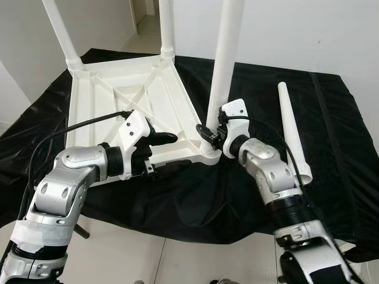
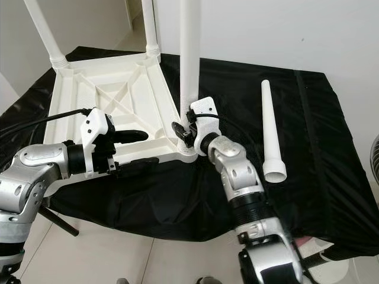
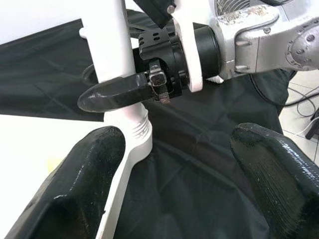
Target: Building children table
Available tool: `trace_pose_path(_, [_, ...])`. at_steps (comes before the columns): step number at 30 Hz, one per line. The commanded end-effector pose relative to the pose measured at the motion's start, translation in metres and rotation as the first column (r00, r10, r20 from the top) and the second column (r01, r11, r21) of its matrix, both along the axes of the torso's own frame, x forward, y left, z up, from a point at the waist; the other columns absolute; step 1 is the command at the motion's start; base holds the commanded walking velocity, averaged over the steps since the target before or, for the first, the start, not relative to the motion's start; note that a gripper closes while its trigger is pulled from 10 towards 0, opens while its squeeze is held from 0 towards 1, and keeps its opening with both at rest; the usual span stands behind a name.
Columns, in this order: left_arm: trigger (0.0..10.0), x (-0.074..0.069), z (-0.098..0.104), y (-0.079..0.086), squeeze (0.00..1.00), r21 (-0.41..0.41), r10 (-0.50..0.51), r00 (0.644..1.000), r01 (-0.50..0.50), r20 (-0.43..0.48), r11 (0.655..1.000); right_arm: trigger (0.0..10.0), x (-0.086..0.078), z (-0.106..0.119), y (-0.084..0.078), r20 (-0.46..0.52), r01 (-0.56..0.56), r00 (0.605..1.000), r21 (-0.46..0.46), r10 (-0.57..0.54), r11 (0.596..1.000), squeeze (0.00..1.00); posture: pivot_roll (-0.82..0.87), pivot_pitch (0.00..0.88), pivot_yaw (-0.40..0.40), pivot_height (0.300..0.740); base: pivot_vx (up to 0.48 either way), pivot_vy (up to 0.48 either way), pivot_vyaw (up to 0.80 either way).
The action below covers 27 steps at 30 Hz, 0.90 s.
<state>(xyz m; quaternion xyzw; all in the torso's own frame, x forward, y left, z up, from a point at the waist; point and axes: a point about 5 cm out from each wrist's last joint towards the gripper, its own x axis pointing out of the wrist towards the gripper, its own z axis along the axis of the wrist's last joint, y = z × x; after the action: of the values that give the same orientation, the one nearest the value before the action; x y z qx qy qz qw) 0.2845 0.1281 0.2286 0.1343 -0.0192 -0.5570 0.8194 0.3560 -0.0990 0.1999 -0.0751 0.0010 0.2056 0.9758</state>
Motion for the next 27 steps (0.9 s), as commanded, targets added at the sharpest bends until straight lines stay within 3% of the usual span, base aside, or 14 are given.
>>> trace_pose_path(1, [10.0,0.003,0.002,0.004,0.0,-0.014,0.096,0.995,-0.096,0.015,0.995,0.0,0.0,-0.027,-0.017,-0.108,0.131,0.985,-0.047,-0.136,0.99,0.0,-0.07,0.117,0.069,0.74,0.0,0.0,0.0])
trace_pose_path(9, [10.0,0.003,0.001,0.004,0.0,-0.011,0.092,0.996,-0.092,0.012,0.996,0.0,-0.012,-0.039,-0.017,-0.122,0.329,0.936,-0.032,-0.331,0.944,0.0,-0.07,0.116,0.072,0.74,0.0,0.0,0.0])
trace_pose_path(11, [10.0,0.004,0.001,0.004,0.0,-0.009,0.089,0.996,-0.089,0.011,0.996,0.0,-0.02,-0.045,-0.017,-0.135,0.472,0.872,-0.03,-0.471,0.881,0.0,-0.08,0.113,0.073,0.74,0.0,0.0,0.0])
trace_pose_path(12, [10.0,0.004,0.001,0.004,0.0,-0.009,0.089,0.996,-0.089,0.011,0.996,0.0,-0.02,-0.045,-0.017,-0.135,0.472,0.872,-0.03,-0.471,0.881,0.0,-0.08,0.113,0.073,0.74,0.0,0.0,0.0])
trace_pose_path(14, [10.0,0.004,0.001,0.003,0.0,-0.009,0.088,0.996,-0.088,0.011,0.996,0.0,-0.025,-0.048,-0.017,-0.159,0.564,0.816,-0.001,-0.556,0.826,0.0,-0.08,0.113,0.073,0.74,0.0,0.0,0.0])
trace_pose_path(15, [10.0,0.004,0.001,0.003,0.0,-0.009,0.088,0.996,-0.088,0.011,0.996,0.0,-0.025,-0.048,-0.017,-0.159,0.564,0.816,-0.001,-0.556,0.826,0.0,-0.08,0.113,0.073,0.74,0.0,0.0,0.0])
trace_pose_path(17, [10.0,0.004,0.001,0.003,0.0,-0.009,0.087,0.996,-0.087,0.01,0.996,0.0,-0.029,-0.048,-0.018,-0.173,0.64,0.759,0.024,-0.627,0.768,0.0,-0.08,0.113,0.073,0.74,0.0,0.0,0.0])
trace_pose_path(18, [10.0,0.004,0.001,0.003,0.0,-0.009,0.087,0.996,-0.087,0.01,0.996,0.0,-0.029,-0.048,-0.018,-0.173,0.64,0.759,0.024,-0.627,0.768,0.0,-0.08,0.113,0.073,0.74,0.0,0.0,0.0])
trace_pose_path(19, [10.0,0.004,0.0,0.004,0.0,-0.007,0.088,0.996,-0.088,0.009,0.996,0.0,-0.032,-0.044,-0.019,-0.141,0.693,0.717,0.04,-0.683,0.719,0.0,-0.08,0.11,0.074,0.74,0.0,0.0,0.0])
trace_pose_path(22, [10.0,0.004,0.0,0.004,0.0,-0.006,0.09,0.996,-0.09,0.009,0.996,0.0,-0.034,-0.038,-0.02,-0.099,0.707,0.706,0.052,-0.701,0.705,0.0,-0.08,0.107,0.072,0.74,0.0,0.0,0.0])
trace_pose_path(24, [10.0,0.004,-0.001,0.004,0.0,-0.006,0.09,0.996,-0.09,0.009,0.996,0.0,-0.033,-0.038,-0.018,-0.101,0.69,0.723,0.06,-0.683,0.722,0.0,-0.08,0.107,0.072,0.74,0.0,0.0,0.0])
trace_pose_path(25, [10.0,0.004,-0.001,0.004,0.0,-0.006,0.09,0.996,-0.09,0.009,0.996,1.6,-0.032,-0.037,-0.016,-0.103,0.671,0.741,0.065,-0.664,0.738,0.0,-0.08,0.106,0.071,0.74,0.0,0.0,0.0])
trace_pose_path(27, [10.0,0.004,-0.001,0.004,0.0,-0.007,0.091,0.996,-0.091,0.009,0.996,1.6,-0.032,-0.036,-0.015,-0.081,0.661,0.75,0.065,-0.656,0.748,0.0,-0.08,0.106,0.071,0.74,0.0,0.0,0.0])
